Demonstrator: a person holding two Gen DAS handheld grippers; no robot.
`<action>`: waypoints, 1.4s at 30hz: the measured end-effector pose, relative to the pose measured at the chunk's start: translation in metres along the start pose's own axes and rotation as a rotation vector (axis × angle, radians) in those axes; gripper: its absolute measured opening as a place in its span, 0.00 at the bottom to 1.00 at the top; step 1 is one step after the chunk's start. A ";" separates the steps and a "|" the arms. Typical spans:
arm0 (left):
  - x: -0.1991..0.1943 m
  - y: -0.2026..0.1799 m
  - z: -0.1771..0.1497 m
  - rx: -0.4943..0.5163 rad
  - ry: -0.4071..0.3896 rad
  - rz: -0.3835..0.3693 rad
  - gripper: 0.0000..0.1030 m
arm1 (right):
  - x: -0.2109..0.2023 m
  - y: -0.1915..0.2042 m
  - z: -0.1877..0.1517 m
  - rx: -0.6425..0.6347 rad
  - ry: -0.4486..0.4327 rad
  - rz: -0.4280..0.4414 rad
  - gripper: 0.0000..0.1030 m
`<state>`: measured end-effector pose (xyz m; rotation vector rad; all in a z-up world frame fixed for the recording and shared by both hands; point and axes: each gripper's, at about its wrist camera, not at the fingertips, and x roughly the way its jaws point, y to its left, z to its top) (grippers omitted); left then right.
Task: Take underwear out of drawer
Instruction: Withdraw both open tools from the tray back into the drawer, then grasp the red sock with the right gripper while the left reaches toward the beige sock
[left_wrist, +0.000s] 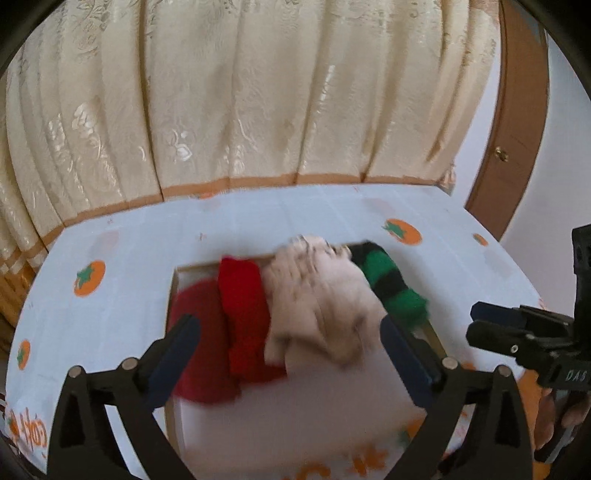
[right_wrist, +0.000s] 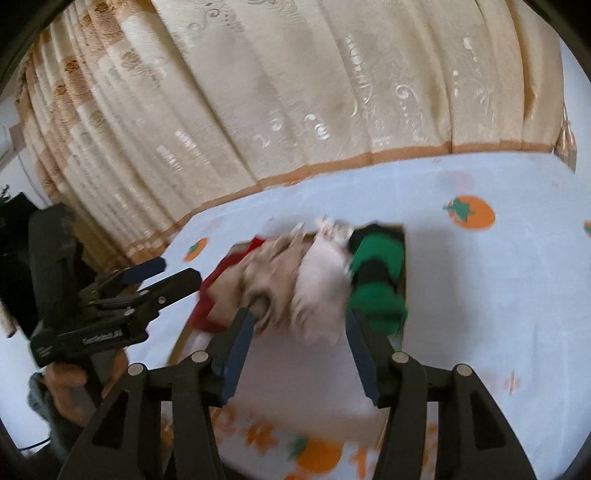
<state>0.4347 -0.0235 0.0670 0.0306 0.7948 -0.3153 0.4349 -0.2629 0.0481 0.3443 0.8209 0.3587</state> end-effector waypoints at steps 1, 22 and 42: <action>-0.005 -0.001 -0.005 0.000 0.003 -0.009 0.97 | -0.008 0.003 -0.007 -0.005 0.003 0.002 0.53; -0.058 -0.041 -0.135 0.152 0.119 -0.101 0.97 | -0.103 0.032 -0.139 -0.017 0.083 -0.008 0.53; -0.014 -0.069 -0.246 0.227 0.401 -0.213 0.97 | -0.045 -0.004 -0.255 0.032 0.340 -0.061 0.53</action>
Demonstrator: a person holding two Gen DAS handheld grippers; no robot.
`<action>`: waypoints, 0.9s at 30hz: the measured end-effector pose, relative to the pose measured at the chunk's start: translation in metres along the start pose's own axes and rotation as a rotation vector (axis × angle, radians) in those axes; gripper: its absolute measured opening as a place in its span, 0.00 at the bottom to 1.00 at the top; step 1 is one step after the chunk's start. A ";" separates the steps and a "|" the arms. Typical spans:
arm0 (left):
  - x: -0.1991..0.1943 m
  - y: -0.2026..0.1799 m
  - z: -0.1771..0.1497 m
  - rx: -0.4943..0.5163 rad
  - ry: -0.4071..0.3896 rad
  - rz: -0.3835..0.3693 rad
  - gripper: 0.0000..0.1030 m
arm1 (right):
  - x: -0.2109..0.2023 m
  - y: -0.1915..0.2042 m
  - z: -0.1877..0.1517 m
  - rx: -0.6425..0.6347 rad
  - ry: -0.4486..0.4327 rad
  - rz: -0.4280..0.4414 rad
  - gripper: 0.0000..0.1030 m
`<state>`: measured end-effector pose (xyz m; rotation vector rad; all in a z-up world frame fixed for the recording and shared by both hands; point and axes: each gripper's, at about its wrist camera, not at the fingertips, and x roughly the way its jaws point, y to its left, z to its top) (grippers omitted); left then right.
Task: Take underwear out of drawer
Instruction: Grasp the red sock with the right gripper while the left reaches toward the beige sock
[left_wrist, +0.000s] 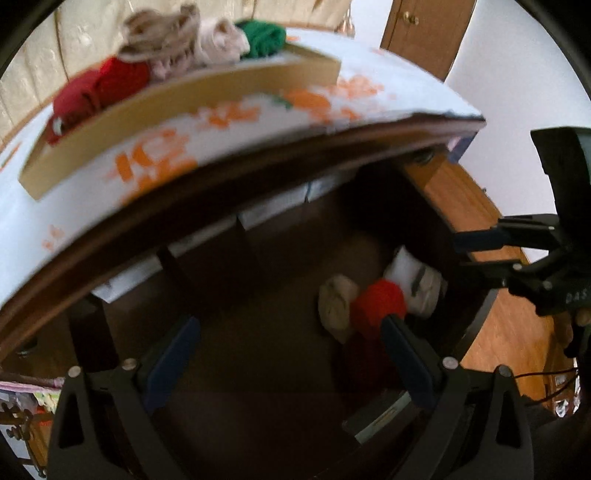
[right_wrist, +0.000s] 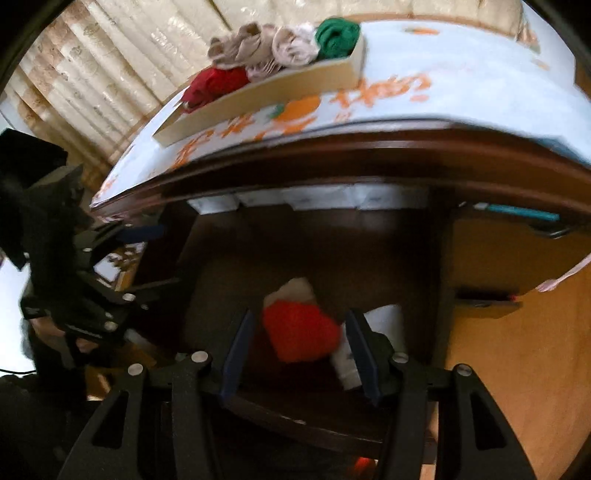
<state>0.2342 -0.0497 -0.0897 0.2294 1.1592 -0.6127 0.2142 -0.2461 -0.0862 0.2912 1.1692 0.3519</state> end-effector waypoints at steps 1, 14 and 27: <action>0.006 -0.001 -0.002 0.006 0.022 0.007 0.97 | 0.011 0.002 -0.001 -0.004 0.028 0.021 0.53; 0.038 0.013 -0.002 -0.010 0.125 0.030 0.97 | 0.087 -0.002 0.005 -0.021 0.234 -0.022 0.53; 0.047 0.005 0.009 0.085 0.145 0.057 0.97 | 0.108 -0.005 -0.003 -0.048 0.306 -0.036 0.53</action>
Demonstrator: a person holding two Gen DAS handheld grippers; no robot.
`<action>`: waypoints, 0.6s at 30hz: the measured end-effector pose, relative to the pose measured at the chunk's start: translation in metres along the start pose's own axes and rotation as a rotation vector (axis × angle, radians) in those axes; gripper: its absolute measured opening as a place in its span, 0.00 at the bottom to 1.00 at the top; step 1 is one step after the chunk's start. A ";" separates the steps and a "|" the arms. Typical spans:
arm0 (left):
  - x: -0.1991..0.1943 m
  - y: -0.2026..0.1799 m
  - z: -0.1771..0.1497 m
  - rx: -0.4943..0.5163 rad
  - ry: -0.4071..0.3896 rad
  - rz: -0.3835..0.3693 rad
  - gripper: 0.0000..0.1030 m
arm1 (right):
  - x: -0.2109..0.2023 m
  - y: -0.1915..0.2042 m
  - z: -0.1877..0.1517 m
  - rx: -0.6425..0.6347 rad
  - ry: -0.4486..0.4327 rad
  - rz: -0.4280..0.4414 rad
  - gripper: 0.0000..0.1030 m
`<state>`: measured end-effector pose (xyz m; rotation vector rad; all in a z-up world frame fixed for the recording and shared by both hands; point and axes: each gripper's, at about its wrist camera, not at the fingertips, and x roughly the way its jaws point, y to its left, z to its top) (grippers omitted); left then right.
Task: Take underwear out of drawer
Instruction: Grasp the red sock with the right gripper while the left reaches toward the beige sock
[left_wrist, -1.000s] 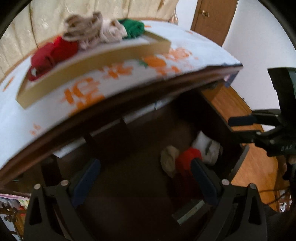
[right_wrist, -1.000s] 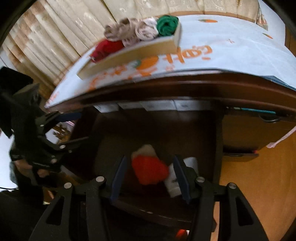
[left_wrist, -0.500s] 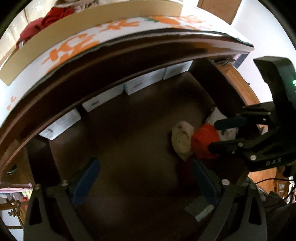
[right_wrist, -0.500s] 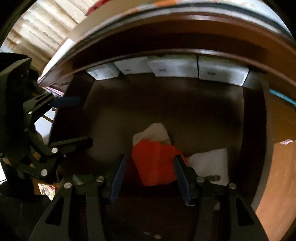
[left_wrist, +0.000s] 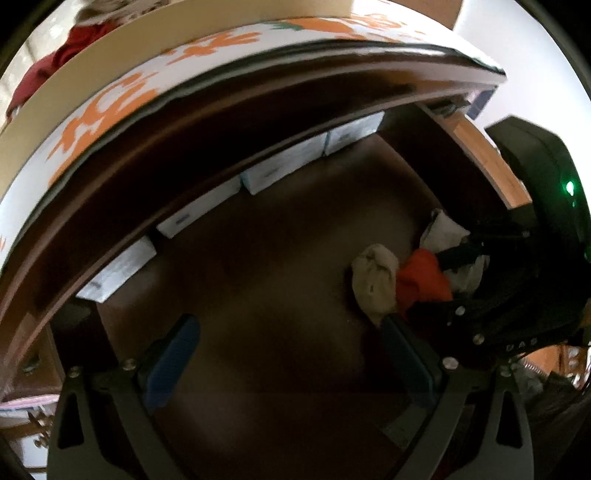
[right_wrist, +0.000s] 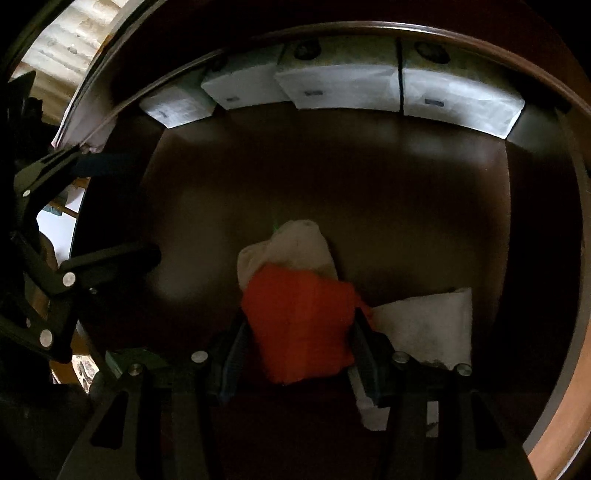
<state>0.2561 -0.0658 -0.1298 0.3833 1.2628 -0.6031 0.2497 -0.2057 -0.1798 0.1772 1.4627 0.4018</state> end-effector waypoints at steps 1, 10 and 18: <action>0.000 -0.003 0.000 0.014 0.002 0.000 0.97 | 0.000 -0.001 -0.001 -0.006 -0.005 0.005 0.53; 0.009 -0.020 0.005 0.077 0.022 -0.039 0.97 | -0.030 -0.018 -0.016 0.055 -0.104 0.093 0.34; 0.027 -0.045 0.018 0.140 0.027 -0.042 0.86 | -0.083 -0.040 -0.029 0.127 -0.309 0.108 0.34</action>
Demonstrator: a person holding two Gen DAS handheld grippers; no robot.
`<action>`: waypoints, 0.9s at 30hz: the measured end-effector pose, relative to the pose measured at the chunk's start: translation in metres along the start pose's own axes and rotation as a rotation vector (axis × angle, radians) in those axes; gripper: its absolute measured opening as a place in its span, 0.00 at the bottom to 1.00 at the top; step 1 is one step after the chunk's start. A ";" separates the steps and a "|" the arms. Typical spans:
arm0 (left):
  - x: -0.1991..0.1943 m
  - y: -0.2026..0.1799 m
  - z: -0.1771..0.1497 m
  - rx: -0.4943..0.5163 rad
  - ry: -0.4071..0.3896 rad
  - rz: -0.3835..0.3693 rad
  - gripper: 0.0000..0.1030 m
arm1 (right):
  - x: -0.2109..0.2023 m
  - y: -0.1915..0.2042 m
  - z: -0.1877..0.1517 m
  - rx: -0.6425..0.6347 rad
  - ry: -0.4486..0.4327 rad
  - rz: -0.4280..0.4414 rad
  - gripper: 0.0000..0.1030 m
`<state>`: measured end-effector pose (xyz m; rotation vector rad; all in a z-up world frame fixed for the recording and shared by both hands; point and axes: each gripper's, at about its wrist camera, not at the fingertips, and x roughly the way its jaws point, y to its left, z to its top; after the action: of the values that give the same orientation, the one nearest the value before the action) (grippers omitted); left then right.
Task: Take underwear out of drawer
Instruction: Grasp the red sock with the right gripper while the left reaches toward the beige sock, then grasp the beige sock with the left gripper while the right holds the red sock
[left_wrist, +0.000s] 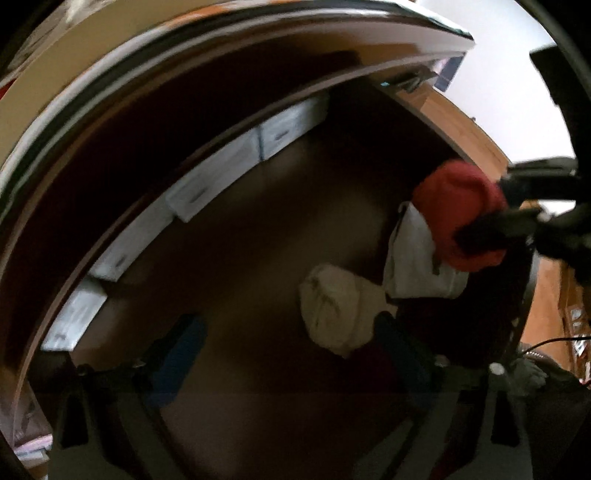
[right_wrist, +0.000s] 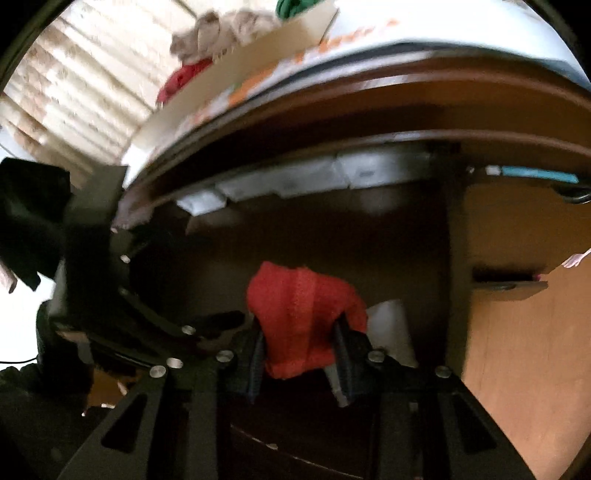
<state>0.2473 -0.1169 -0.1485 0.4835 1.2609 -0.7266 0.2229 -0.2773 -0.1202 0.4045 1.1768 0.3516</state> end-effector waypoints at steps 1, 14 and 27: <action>0.002 -0.003 0.004 0.016 0.007 0.001 0.83 | -0.004 -0.002 0.001 0.003 -0.017 0.004 0.34; 0.048 -0.019 0.015 0.054 0.151 -0.128 0.56 | -0.028 -0.012 -0.001 0.035 -0.099 0.016 0.34; 0.039 -0.027 0.003 0.046 0.127 -0.156 0.31 | -0.031 -0.013 -0.002 0.058 -0.110 0.022 0.34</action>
<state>0.2347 -0.1466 -0.1840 0.4784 1.4148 -0.8682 0.2112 -0.3032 -0.1021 0.4814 1.0778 0.3111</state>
